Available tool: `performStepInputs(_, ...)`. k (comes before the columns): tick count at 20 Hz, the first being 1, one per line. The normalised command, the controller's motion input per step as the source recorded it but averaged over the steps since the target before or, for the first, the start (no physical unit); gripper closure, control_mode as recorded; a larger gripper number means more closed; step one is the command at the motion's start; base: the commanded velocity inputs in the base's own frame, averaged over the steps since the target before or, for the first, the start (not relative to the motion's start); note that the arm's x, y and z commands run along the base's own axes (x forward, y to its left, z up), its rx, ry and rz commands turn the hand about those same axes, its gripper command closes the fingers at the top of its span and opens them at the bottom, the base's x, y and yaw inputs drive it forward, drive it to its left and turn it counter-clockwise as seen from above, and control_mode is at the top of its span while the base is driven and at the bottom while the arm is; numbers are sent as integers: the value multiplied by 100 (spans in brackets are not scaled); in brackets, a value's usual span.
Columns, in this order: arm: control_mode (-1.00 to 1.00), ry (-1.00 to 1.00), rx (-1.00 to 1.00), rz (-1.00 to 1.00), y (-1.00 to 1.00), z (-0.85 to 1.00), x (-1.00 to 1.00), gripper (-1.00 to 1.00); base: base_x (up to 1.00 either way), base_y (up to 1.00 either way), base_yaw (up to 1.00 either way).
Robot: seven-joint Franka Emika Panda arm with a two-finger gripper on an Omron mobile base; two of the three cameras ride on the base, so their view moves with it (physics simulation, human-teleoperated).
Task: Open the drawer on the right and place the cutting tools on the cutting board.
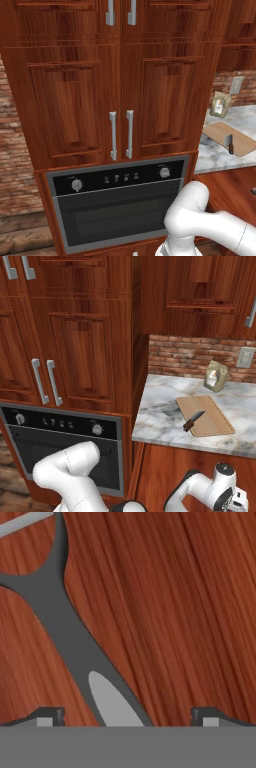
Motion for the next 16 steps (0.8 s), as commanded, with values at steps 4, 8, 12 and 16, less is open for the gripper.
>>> performStepInputs(4, -100, 1, 0, 4, 0, -30, 0, 100, 0, 0, 0)
performStepInputs(8, -100, 0, 0, 0, 0, -6, 0, 100, 0, 0, 0)
performStepInputs(12, -100, 0, 0, 0, 0, 0, 0, 100, 0, 0, 0)
performStepInputs(16, -100, 0, 0, 4, 0, -2, -22, 100, 0, 0, 0)
